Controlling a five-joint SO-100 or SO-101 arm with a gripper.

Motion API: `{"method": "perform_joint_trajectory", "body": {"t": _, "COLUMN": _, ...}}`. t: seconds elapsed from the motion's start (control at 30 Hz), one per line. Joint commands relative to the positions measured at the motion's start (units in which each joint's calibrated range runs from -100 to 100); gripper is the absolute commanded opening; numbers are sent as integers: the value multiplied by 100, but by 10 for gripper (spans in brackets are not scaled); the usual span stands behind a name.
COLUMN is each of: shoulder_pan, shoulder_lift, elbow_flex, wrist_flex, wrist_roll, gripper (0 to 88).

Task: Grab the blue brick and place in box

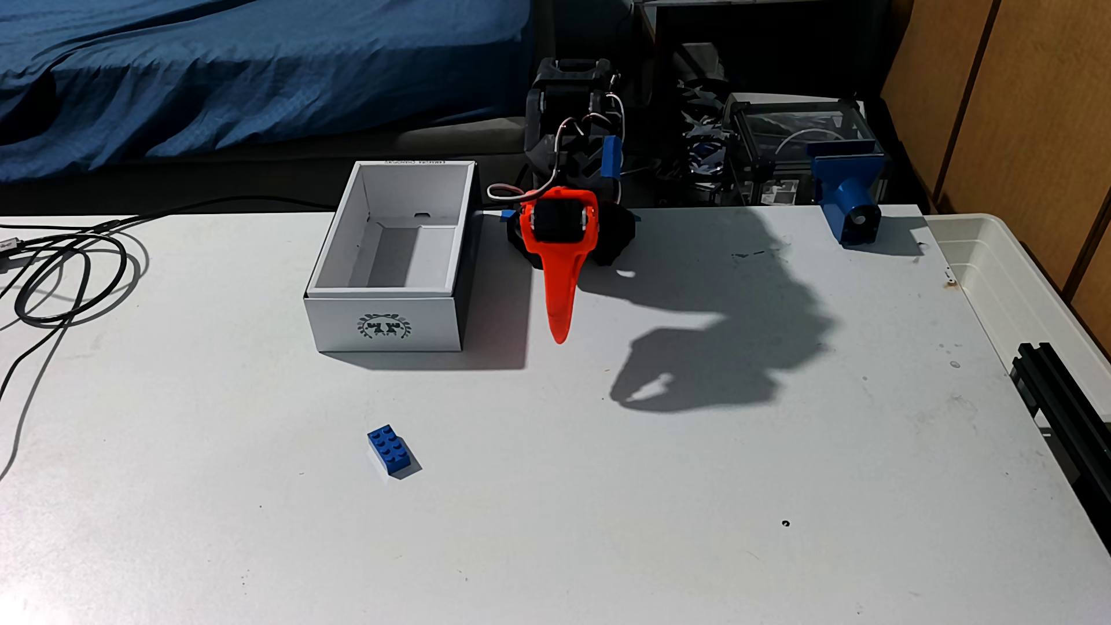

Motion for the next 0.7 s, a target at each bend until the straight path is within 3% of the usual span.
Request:
{"method": "perform_joint_trajectory", "body": {"t": 0.0, "shoulder_pan": 30, "shoulder_lift": -76, "elbow_flex": -106, "wrist_flex": -113, "wrist_roll": 24, "gripper": 8}}
{"method": "perform_joint_trajectory", "body": {"t": 0.67, "shoulder_pan": 2816, "shoulder_lift": -59, "elbow_flex": -1934, "wrist_flex": 662, "wrist_roll": -39, "gripper": 9}}
